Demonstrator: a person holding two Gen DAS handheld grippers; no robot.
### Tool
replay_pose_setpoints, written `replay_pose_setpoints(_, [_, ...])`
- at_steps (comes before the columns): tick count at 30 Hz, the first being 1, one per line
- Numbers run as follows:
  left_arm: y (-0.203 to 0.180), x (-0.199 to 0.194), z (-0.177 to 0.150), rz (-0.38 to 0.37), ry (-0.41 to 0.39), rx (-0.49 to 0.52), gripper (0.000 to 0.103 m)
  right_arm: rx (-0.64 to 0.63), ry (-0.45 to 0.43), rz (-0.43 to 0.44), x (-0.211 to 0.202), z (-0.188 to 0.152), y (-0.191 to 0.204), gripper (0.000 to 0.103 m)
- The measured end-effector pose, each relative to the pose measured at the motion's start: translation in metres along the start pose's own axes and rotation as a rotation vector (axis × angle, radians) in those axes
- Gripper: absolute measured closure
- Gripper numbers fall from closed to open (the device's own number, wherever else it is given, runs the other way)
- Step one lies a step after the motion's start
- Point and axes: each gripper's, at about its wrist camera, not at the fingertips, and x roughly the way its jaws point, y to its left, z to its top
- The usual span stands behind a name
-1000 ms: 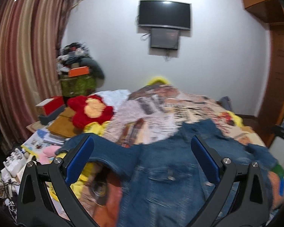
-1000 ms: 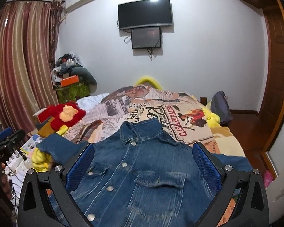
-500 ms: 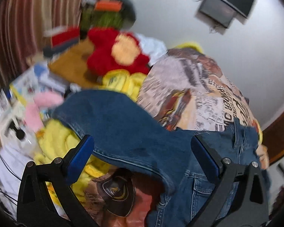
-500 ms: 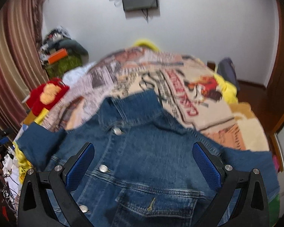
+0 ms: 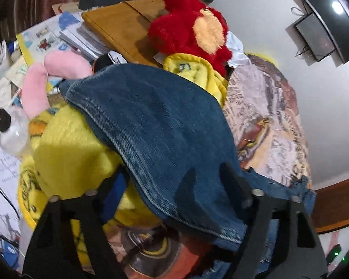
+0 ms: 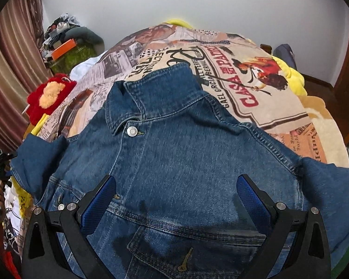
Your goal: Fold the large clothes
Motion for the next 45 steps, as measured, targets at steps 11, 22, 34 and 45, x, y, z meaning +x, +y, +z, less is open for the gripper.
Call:
replay_pose_setpoints(11, [-0.051,-0.032,-0.005,0.183,-0.122,0.282,0.095,-0.026,-0.011,0.007,-0.013,-0.002,0.004,0.0])
replay_pose_setpoints(22, [-0.172,-0.098,-0.032,0.003,-0.267,0.558,0.099,-0.047,-0.101,0.005,-0.062,0.002,-0.002,0.0])
replay_pose_setpoints(34, [-0.291,-0.05,-0.154,-0.261,-0.036,0.818,0.099,-0.089,-0.131,-0.058,-0.1,-0.012,-0.022,0.0])
replay_pose_setpoints(45, [-0.298,0.009,-0.267,-0.246,0.233,0.969,0.099,-0.117,-0.098,-0.103,-0.099,-0.031,-0.027,0.0])
